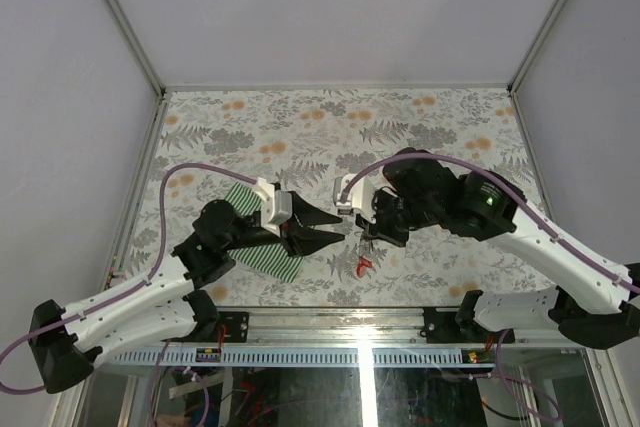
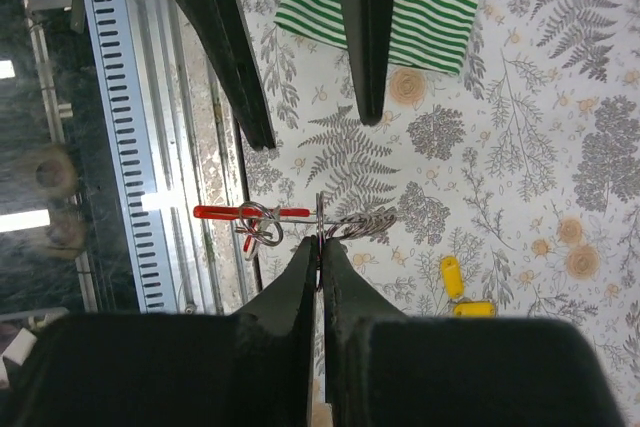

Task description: Put the keys on the keyring

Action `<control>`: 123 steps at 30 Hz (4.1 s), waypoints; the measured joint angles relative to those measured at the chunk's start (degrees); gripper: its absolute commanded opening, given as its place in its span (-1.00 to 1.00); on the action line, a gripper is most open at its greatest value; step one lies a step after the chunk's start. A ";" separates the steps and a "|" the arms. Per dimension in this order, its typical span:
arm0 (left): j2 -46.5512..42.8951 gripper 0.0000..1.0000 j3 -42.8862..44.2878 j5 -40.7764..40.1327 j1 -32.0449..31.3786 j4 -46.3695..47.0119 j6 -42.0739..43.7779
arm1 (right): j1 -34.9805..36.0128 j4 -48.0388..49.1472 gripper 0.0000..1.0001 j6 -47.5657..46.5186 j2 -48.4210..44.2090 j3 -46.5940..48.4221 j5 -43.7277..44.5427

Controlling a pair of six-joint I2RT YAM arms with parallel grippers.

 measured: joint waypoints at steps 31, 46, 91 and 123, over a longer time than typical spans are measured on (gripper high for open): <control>7.48 -0.43 0.94 8.72 0.00 3.06 2.19 | 0.00 -1.14 -1.00 -3.82 3.26 1.09 -8.20; 8.00 -1.00 0.96 11.21 -0.04 3.17 2.21 | 0.00 -1.16 -1.00 -3.98 3.26 1.09 -8.66; -0.44 -1.00 -9.57 -5.11 -0.04 23.41 -4.83 | 0.07 72.19 -0.12 63.21 -30.62 -48.19 15.41; -0.50 -1.00 -9.57 -5.31 -0.04 23.52 -4.83 | 0.07 73.48 -0.85 66.34 -29.81 -49.51 11.30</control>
